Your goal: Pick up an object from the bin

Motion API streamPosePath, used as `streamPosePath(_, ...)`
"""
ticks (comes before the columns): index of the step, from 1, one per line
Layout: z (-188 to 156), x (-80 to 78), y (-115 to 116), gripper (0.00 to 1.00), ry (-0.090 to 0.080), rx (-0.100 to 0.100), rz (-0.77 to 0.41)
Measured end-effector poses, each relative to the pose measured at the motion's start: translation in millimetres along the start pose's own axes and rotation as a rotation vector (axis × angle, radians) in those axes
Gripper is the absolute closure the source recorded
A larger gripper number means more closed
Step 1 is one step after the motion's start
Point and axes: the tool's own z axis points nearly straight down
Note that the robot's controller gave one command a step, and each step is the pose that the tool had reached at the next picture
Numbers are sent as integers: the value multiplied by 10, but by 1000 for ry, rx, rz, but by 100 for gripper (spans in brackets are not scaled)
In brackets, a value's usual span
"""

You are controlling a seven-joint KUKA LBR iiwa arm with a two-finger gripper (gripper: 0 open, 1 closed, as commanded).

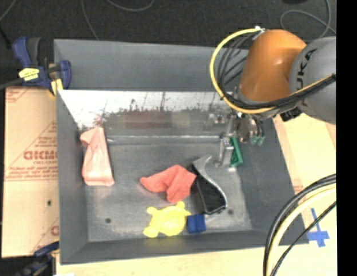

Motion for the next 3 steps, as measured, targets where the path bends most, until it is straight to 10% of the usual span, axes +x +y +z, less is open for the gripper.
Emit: streamPosePath(3, 655, 395, 508, 0, 0, 1, -171)
